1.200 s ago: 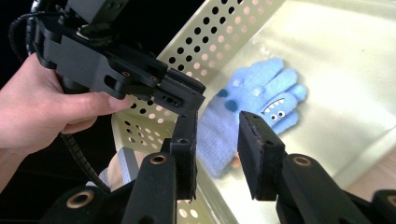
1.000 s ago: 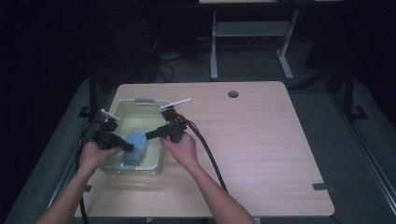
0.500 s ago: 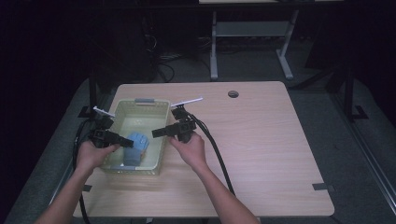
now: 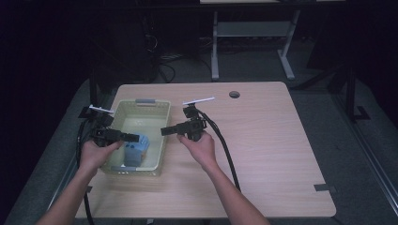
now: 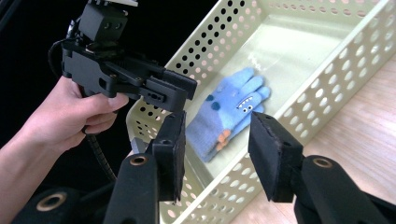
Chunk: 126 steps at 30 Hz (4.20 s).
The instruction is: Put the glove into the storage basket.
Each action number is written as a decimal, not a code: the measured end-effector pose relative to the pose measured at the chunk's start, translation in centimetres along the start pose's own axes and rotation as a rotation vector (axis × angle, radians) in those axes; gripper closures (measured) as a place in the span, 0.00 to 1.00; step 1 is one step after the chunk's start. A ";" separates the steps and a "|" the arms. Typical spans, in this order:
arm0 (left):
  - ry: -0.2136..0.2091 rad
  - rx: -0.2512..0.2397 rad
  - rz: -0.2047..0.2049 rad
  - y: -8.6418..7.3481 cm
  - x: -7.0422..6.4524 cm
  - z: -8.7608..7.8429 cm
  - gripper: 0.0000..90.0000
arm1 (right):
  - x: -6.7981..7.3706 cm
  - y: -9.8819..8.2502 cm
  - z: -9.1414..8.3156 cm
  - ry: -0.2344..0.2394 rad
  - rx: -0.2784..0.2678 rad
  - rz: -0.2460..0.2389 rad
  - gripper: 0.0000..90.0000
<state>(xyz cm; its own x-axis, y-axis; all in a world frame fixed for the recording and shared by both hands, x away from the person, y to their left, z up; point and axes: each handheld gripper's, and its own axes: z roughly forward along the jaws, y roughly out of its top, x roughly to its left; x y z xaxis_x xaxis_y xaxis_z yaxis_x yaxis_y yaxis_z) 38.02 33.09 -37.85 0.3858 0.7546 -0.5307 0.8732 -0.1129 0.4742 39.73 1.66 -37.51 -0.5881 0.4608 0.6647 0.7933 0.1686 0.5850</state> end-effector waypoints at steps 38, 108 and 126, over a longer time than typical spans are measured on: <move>-0.176 -0.137 0.059 1.1 -5.3 1.6 0.39 | -3.6 -1.6 -6.0 0.018 -0.058 0.053 0.41; -0.373 -0.074 0.202 -0.5 -16.1 9.9 0.29 | -10.5 -10.1 -19.6 -0.152 -0.174 0.171 0.33; -0.361 -0.037 0.240 -2.4 -17.3 12.5 0.28 | -12.2 -12.2 -21.3 -0.172 -0.180 0.201 0.32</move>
<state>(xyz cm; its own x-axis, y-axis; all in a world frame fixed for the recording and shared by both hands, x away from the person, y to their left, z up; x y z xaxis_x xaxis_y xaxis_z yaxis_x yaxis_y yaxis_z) 32.99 12.27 -38.55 0.6619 0.4348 -0.6106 0.7371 -0.2295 0.6356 33.88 -24.62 -42.83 -0.3747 0.6128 0.6958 0.8412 -0.0907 0.5330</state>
